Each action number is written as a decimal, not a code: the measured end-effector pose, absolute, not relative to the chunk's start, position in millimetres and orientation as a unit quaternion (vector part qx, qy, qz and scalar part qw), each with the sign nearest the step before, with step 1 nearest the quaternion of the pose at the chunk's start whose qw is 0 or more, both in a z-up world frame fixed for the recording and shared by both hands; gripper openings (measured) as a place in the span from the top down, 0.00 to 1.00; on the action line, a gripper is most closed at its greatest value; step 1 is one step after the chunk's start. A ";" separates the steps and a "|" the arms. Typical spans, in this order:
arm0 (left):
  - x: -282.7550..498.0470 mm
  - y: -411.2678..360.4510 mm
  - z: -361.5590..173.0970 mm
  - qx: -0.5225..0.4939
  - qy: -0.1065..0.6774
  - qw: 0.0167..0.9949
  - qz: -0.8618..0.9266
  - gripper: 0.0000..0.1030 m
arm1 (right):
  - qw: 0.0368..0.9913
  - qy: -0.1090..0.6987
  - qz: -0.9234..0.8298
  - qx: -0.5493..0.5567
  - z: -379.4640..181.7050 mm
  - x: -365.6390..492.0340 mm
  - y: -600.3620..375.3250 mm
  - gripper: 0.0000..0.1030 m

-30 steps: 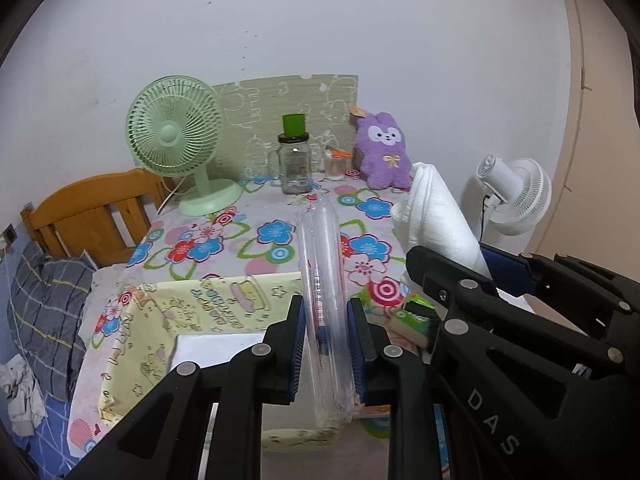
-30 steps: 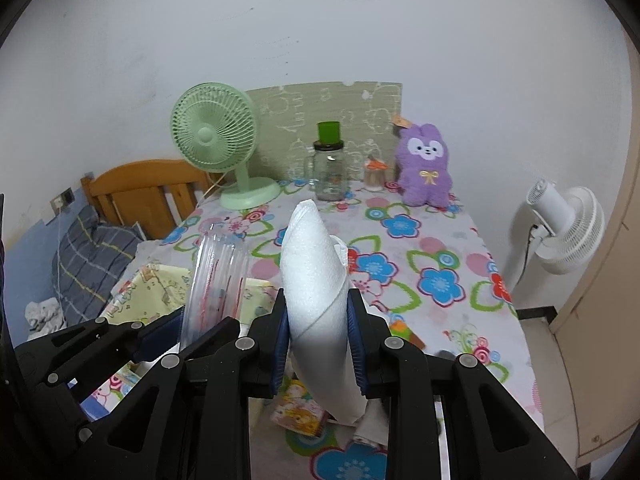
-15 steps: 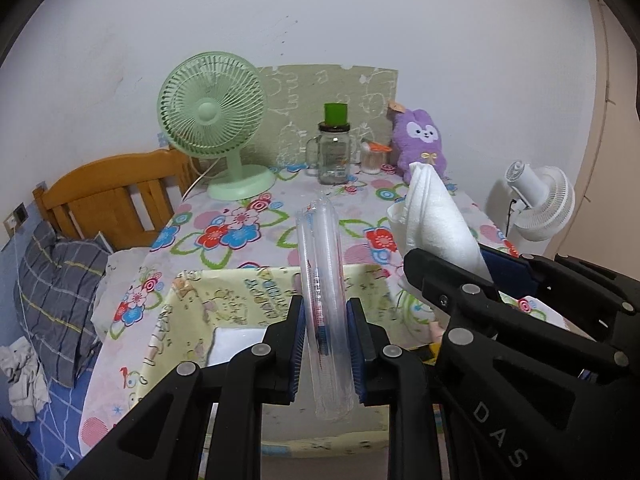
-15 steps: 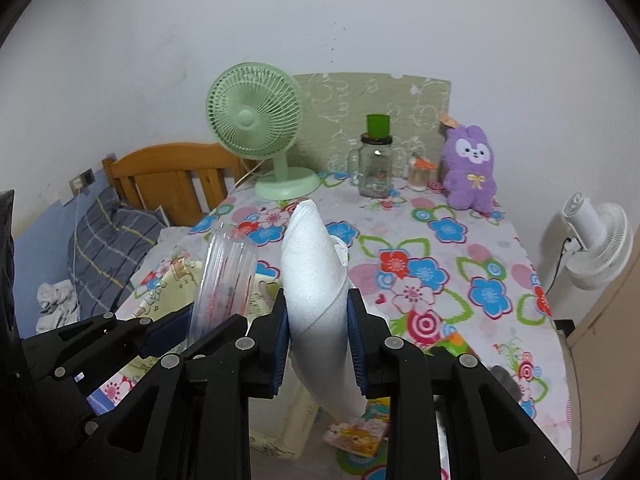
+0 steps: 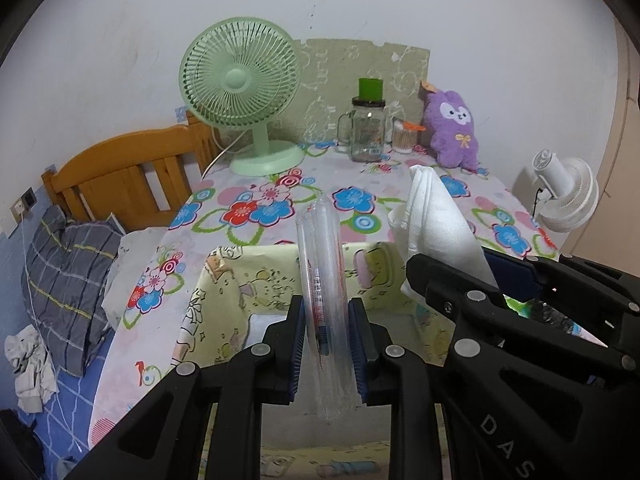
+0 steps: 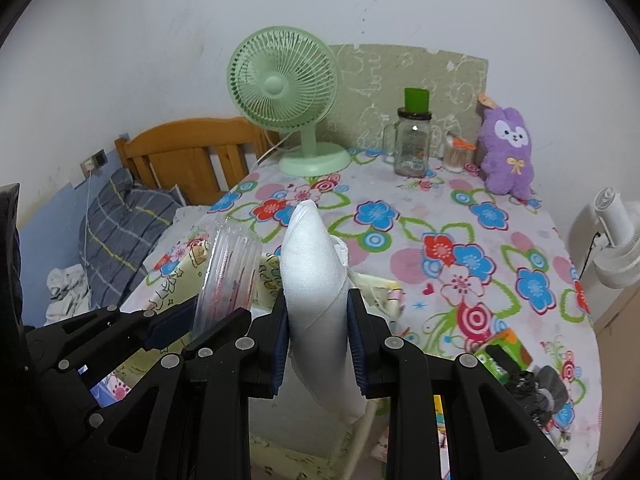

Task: Organize soft objects
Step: 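Carry the white cloth in the right gripper while the left gripper carries the tube over the fabric box, then open the right gripper to drop the cloth while the left gripper drops the tube into the box, then withdraw both grippers from the box toward the remaining items on the table, then grasp the black plastic bag with the right gripper while the left gripper approaches the cartoon snack box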

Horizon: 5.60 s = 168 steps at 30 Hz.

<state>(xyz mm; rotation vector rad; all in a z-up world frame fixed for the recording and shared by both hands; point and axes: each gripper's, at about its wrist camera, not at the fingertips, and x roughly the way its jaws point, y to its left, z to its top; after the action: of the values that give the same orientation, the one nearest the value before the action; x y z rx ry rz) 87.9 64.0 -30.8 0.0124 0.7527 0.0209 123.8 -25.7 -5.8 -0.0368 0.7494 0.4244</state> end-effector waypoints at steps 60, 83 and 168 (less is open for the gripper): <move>66.3 56.0 -16.6 0.009 0.356 0.935 0.007 0.08 | 0.919 0.338 0.201 -0.041 13.0 104.2 -38.3 0.05; 40.9 13.8 -0.1 0.017 0.320 0.947 -0.006 0.08 | 0.932 0.320 0.169 -0.020 27.1 76.9 -93.4 0.02; 78.6 -118.7 -114.3 0.013 0.431 0.901 -0.043 0.21 | 0.909 0.401 0.113 0.021 -89.0 98.5 -219.6 0.16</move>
<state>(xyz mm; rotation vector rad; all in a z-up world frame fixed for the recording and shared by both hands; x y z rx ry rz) 78.6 -118.7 -114.3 0.0273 0.8907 -0.0882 98.5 -219.6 -89.0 0.0432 0.8264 0.2339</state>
